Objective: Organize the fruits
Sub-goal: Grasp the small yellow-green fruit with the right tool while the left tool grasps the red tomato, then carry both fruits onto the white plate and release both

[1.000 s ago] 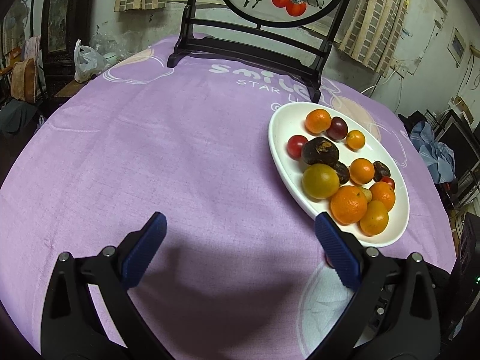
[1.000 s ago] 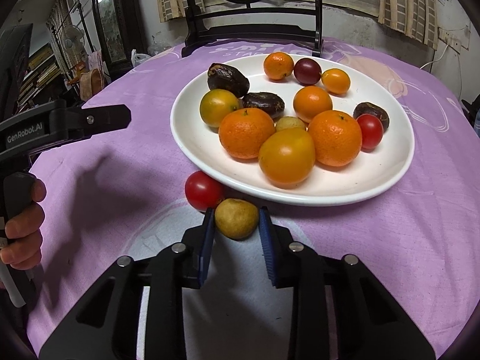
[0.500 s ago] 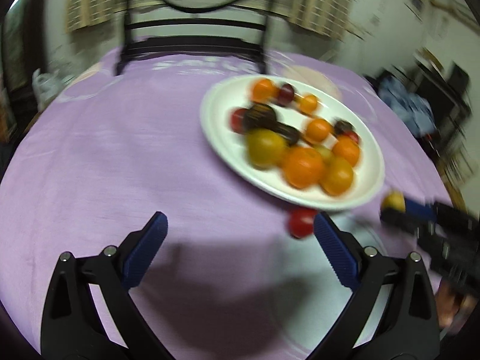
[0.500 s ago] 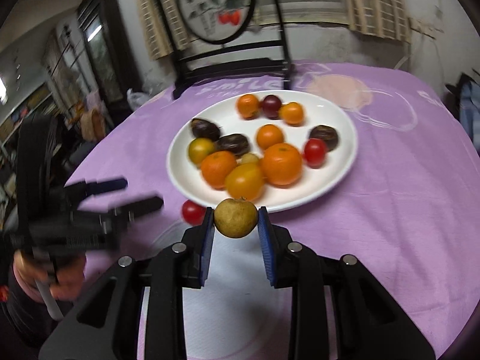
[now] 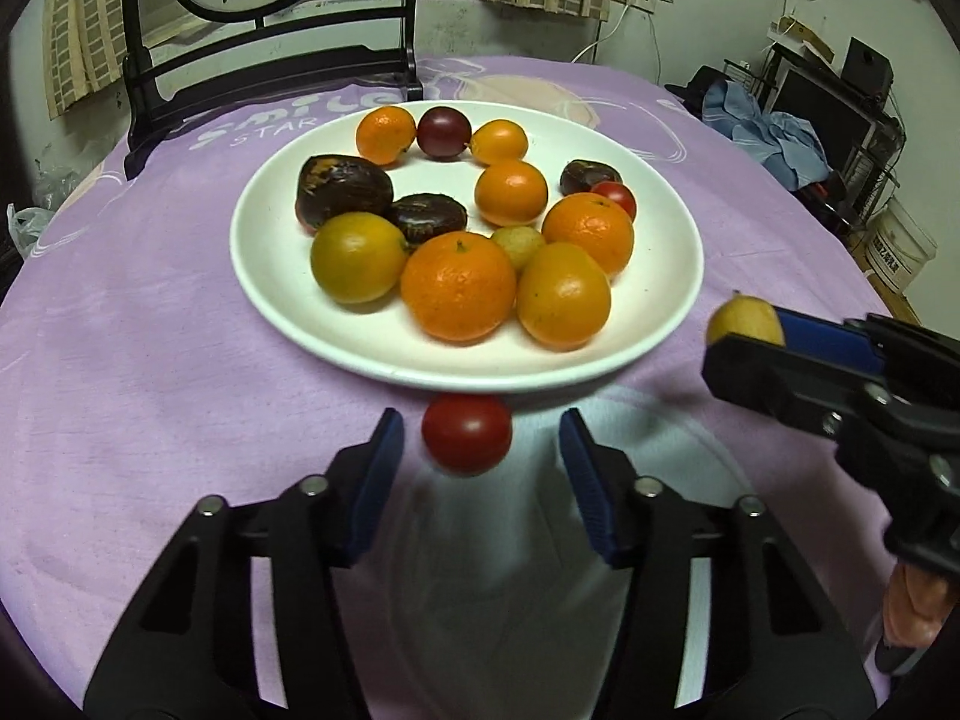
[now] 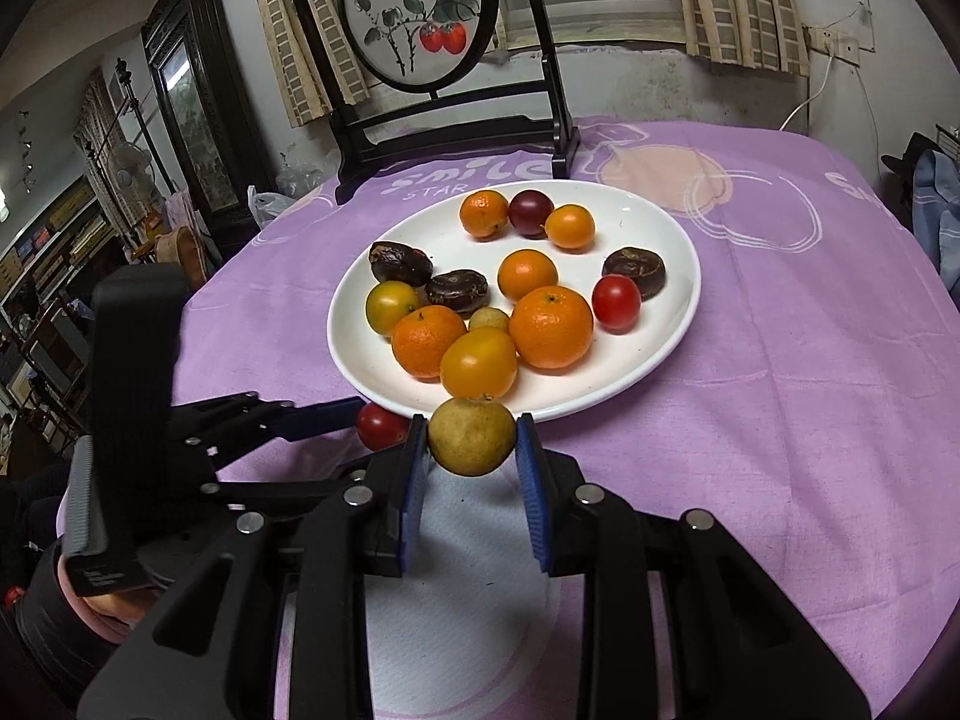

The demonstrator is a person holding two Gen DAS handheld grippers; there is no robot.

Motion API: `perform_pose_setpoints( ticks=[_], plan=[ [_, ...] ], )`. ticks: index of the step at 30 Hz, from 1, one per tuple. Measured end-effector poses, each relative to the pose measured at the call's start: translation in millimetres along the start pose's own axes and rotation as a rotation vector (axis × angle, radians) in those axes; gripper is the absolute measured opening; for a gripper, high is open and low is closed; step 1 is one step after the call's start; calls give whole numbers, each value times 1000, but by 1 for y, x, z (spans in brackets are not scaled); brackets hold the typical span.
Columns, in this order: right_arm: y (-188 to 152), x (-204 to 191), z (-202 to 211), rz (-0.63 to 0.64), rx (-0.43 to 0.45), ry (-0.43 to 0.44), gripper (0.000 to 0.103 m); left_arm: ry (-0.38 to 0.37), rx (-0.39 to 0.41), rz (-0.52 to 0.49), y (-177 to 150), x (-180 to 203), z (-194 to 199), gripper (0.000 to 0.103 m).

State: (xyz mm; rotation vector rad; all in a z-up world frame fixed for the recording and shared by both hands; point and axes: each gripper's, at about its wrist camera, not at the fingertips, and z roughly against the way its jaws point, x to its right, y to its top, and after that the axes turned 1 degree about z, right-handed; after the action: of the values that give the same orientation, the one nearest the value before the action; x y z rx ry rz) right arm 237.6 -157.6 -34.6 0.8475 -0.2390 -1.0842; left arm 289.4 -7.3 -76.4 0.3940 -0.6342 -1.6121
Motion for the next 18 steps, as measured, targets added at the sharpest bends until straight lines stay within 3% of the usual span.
perform_pose_setpoints(
  ticks=[9, 18],
  plan=[
    [0, 0, -2, 1, -3, -13, 29, 73, 0, -20, 0, 4, -8, 32],
    [-5, -1, -5, 7, -14, -30, 29, 77, 4, 5, -6, 1, 1, 31]
  ],
)
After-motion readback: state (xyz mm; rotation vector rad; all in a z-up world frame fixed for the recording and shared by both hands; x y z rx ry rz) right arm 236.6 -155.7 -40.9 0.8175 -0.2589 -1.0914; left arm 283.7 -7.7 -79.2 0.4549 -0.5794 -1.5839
